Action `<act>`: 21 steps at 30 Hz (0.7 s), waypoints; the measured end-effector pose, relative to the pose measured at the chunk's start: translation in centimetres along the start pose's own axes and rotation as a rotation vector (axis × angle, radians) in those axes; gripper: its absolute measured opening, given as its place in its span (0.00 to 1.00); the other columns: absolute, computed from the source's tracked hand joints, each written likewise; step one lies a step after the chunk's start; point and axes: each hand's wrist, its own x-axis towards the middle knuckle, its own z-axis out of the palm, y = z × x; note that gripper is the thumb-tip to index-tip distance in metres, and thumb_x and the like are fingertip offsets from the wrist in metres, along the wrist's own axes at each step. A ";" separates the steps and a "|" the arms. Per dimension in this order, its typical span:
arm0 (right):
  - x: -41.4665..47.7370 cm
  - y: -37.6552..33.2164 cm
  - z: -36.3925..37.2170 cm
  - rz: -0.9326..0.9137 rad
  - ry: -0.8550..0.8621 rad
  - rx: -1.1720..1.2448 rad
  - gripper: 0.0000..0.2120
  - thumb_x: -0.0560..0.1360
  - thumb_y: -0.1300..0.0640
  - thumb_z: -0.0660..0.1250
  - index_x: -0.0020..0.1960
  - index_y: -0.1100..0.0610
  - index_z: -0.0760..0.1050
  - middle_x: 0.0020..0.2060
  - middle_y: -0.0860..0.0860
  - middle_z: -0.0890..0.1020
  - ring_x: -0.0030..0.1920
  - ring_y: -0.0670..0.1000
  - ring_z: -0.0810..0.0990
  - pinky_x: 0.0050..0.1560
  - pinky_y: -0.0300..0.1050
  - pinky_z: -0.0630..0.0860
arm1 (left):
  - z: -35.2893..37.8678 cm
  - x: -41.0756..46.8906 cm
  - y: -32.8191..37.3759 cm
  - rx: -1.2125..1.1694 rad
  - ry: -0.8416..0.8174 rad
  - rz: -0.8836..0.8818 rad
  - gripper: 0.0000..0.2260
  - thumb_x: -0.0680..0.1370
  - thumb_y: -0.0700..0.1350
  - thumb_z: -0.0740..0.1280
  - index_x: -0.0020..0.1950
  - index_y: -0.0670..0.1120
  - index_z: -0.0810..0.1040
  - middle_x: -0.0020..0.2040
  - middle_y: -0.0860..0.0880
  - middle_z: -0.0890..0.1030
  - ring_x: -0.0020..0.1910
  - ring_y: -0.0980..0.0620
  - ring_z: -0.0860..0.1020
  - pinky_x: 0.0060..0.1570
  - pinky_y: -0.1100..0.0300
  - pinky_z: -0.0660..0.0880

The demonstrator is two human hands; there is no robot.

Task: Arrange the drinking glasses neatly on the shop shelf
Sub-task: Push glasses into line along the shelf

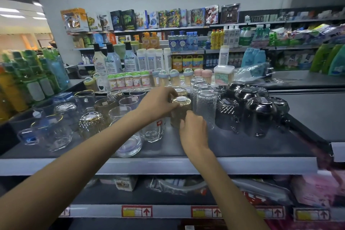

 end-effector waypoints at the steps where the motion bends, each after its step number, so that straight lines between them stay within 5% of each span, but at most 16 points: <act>1: -0.3 0.2 -0.3 -0.036 0.009 0.088 0.10 0.83 0.60 0.64 0.62 0.60 0.77 0.53 0.59 0.84 0.54 0.62 0.82 0.51 0.54 0.79 | -1.0 -1.0 -0.2 -0.007 0.020 0.005 0.11 0.76 0.50 0.74 0.57 0.50 0.84 0.50 0.50 0.85 0.50 0.51 0.82 0.52 0.51 0.80; 4: -1.5 0.1 -1.0 -0.073 0.036 0.467 0.13 0.79 0.57 0.70 0.63 0.54 0.81 0.49 0.52 0.87 0.49 0.52 0.85 0.54 0.50 0.82 | -3.3 -4.9 -1.0 0.058 0.063 -0.046 0.12 0.78 0.55 0.71 0.60 0.55 0.83 0.56 0.54 0.84 0.53 0.53 0.82 0.54 0.50 0.80; 7: -1.7 -0.7 -0.2 -0.032 -0.259 0.728 0.24 0.75 0.53 0.76 0.69 0.50 0.77 0.51 0.45 0.85 0.51 0.43 0.84 0.56 0.42 0.82 | -3.7 -8.2 -1.9 0.361 -0.064 -0.097 0.24 0.78 0.64 0.66 0.71 0.56 0.75 0.67 0.50 0.78 0.64 0.46 0.78 0.60 0.46 0.77; 11: -1.6 -2.0 1.1 -0.127 -0.391 0.626 0.38 0.69 0.54 0.80 0.75 0.51 0.69 0.58 0.46 0.76 0.59 0.48 0.80 0.61 0.49 0.80 | -3.1 -9.0 -2.1 0.494 -0.163 -0.100 0.22 0.79 0.60 0.66 0.73 0.59 0.73 0.73 0.49 0.72 0.69 0.45 0.74 0.65 0.45 0.72; 15: -1.6 -2.3 1.4 -0.165 -0.383 0.639 0.31 0.69 0.55 0.81 0.64 0.42 0.68 0.53 0.43 0.76 0.50 0.43 0.79 0.45 0.27 0.73 | -3.0 -8.4 -1.6 0.470 -0.096 -0.108 0.10 0.81 0.56 0.67 0.60 0.59 0.82 0.68 0.50 0.75 0.63 0.46 0.78 0.59 0.50 0.72; 21: -1.5 -1.7 2.2 -0.081 -0.340 0.753 0.33 0.64 0.54 0.84 0.63 0.47 0.72 0.55 0.45 0.82 0.55 0.47 0.82 0.54 0.45 0.81 | -2.6 -8.8 -1.0 0.339 -0.052 -0.092 0.06 0.79 0.53 0.69 0.54 0.58 0.84 0.74 0.51 0.73 0.69 0.47 0.75 0.62 0.50 0.70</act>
